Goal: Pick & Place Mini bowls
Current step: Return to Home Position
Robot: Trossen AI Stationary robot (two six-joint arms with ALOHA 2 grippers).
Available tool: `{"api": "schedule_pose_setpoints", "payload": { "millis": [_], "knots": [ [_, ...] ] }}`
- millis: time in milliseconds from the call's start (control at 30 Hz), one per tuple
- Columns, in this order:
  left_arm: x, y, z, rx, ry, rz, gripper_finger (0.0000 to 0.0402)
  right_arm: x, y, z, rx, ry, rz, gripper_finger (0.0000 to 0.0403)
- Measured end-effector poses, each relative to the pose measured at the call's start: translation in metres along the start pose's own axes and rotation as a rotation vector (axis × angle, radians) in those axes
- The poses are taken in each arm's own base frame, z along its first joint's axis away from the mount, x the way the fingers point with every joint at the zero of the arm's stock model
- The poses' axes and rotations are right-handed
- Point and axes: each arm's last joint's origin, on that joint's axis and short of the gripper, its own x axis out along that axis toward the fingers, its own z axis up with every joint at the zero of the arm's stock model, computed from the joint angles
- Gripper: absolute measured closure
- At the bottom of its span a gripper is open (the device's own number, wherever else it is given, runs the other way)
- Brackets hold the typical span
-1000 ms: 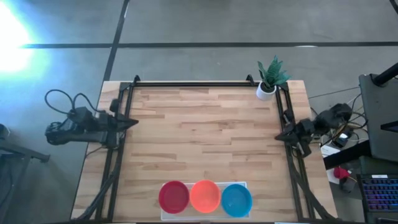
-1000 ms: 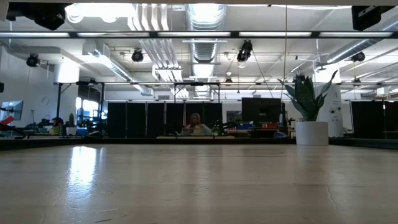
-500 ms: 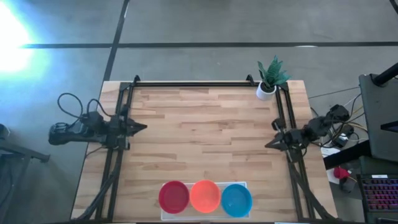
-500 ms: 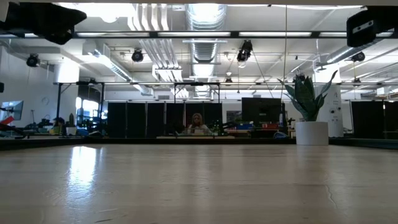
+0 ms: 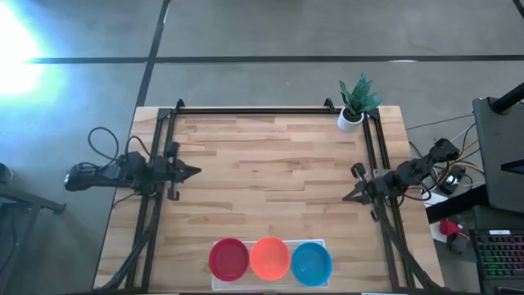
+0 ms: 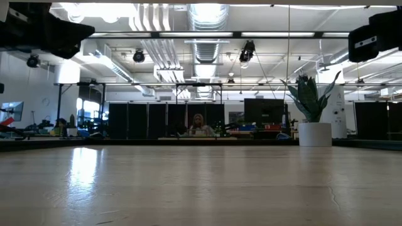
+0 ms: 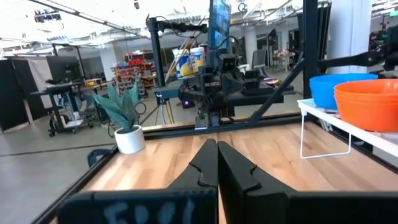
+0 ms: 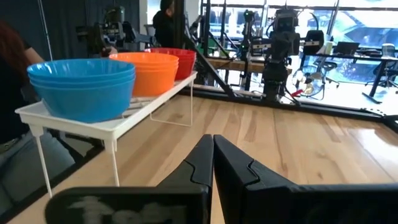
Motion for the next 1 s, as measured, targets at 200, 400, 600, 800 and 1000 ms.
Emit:
{"api": "schedule_pose_setpoints", "payload": {
  "millis": [200, 400, 600, 800, 1000],
  "knots": [
    [0.003, -0.002, -0.013, -0.03, 0.012, -0.002, 0.0402, 0.004, 0.001, -0.011, -0.019, -0.011, 0.003, 0.0394],
    [0.006, -0.005, -0.03, -0.054, 0.014, -0.001, 0.0402, 0.006, 0.002, -0.013, -0.055, -0.025, 0.028, 0.0394],
    [0.007, -0.005, -0.033, -0.086, 0.03, -0.006, 0.0402, 0.006, 0.002, -0.013, -0.059, -0.026, 0.028, 0.0394],
    [0.007, -0.005, -0.034, -0.085, 0.041, -0.006, 0.0402, 0.006, 0.002, -0.013, -0.053, -0.024, 0.028, 0.0394],
    [0.007, -0.003, -0.035, -0.117, 0.049, 0.094, 0.0402, 0.006, 0.002, -0.013, -0.052, -0.022, 0.028, 0.0394]
  ]
}}
